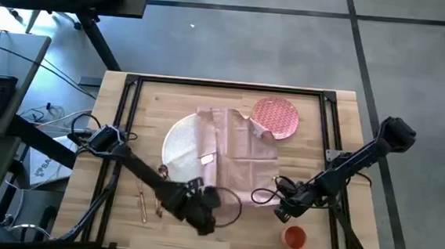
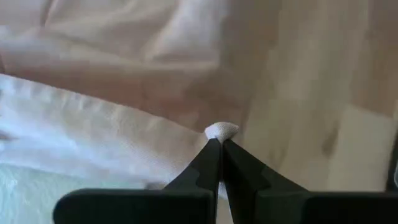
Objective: Set table place
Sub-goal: Fold the pink napkin
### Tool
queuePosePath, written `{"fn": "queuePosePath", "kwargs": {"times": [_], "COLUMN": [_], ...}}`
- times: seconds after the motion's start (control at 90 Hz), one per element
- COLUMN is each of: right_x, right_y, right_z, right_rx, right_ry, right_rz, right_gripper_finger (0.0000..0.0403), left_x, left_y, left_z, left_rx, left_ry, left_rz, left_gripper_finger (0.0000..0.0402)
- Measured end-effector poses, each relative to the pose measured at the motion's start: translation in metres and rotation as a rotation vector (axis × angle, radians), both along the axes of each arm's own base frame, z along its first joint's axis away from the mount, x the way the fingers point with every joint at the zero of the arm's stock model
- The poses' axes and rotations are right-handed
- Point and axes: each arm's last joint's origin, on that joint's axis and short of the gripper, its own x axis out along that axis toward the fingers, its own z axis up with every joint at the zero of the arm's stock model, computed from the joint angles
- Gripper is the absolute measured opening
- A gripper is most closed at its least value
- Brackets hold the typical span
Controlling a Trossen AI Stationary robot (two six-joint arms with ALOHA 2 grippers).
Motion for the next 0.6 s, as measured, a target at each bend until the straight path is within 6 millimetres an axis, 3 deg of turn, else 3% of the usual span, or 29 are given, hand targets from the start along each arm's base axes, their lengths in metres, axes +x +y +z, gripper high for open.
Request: {"fn": "queuePosePath", "kwargs": {"times": [0.267, 0.389, 0.6], "right_x": [-0.004, -0.006, -0.003], "right_y": [0.005, 0.008, 0.013], "right_z": [0.000, -0.001, -0.015], "right_rx": [0.001, -0.004, -0.042], "right_ry": [0.003, 0.006, 0.031], "right_rz": [0.028, 0.039, 0.065], "right_gripper_finger": [0.0000, 0.0000, 0.0000], "left_x": [-0.051, -0.074, -0.104], "left_y": [-0.020, -0.034, -0.050], "left_z": [-0.002, -0.003, -0.032], "left_rx": [0.083, 0.101, 0.001], "left_ry": [0.095, 0.052, 0.028], "left_rz": [0.260, 0.405, 0.569], "left_gripper_finger": [0.0000, 0.0000, 0.0000]}}
